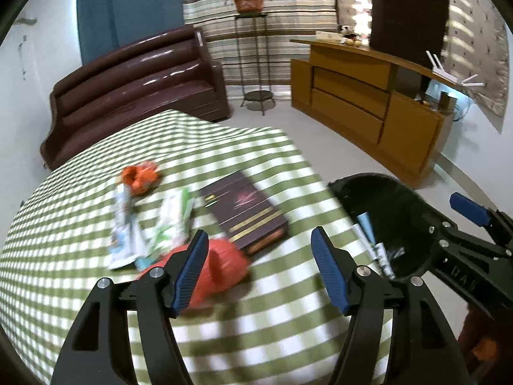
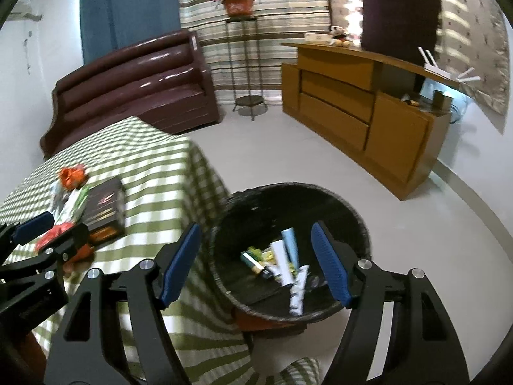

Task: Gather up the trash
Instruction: 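Return both tools to the table and grasp the red plastic bag with the left tool, then move the right tool to the white-green wrapper and grasp it while the left tool holds the bag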

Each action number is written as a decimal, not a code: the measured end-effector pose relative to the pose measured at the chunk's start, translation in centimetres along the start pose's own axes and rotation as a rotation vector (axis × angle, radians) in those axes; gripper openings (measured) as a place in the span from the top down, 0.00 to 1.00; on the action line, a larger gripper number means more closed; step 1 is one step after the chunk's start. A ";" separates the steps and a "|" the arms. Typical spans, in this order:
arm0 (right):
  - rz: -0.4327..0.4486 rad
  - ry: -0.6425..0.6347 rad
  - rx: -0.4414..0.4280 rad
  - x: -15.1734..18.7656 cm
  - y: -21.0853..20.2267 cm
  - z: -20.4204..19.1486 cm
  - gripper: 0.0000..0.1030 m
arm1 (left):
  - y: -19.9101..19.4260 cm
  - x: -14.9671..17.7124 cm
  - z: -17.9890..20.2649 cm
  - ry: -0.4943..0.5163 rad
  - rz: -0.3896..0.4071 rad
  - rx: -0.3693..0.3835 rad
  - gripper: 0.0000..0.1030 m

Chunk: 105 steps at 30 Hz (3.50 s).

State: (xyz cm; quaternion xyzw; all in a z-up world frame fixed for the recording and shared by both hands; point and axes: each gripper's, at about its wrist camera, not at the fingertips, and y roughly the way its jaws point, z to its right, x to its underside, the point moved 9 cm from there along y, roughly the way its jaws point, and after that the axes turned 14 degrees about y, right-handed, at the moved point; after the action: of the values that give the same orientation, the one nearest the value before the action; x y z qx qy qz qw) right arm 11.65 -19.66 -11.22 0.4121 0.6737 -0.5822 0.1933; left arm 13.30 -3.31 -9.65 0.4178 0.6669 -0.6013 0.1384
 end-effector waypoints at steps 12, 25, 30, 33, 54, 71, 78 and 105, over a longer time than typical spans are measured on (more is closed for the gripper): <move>-0.061 -0.075 -0.060 3.0 -0.2 -5.3 0.32 | -0.7 4.0 -4.6 -0.059 -0.034 -0.044 0.37; -0.093 -0.079 -0.057 3.8 0.8 -6.2 0.32 | 1.0 4.1 -4.7 -0.006 -0.021 0.016 0.37; -0.098 -0.077 -0.059 3.7 1.0 -6.2 0.32 | 0.7 4.1 -4.0 0.035 0.003 0.044 0.62; -0.101 -0.080 -0.061 3.9 1.1 -6.3 0.32 | 0.8 4.3 -3.6 0.049 -0.005 0.070 0.87; -0.085 -0.085 -0.071 3.8 0.4 -6.7 0.32 | -2.4 6.3 -5.3 -0.052 -0.030 0.071 0.96; -0.094 -0.093 -0.093 4.3 0.2 -7.8 0.32 | -5.1 8.5 -11.3 -0.177 -0.050 -0.067 0.96; -0.093 -0.112 -0.118 4.2 0.0 -9.6 0.32 | -5.4 9.4 -15.1 -0.238 -0.045 -0.135 0.96; -0.143 -0.255 -0.180 5.7 3.4 -23.3 0.32 | -4.8 13.8 -26.6 -0.408 -0.051 -0.280 0.96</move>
State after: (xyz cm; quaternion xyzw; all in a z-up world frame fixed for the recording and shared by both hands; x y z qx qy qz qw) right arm 16.11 4.16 -11.83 0.2668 0.7206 -0.5795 0.2715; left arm 9.80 26.88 -9.46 0.2475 0.7124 -0.5782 0.3114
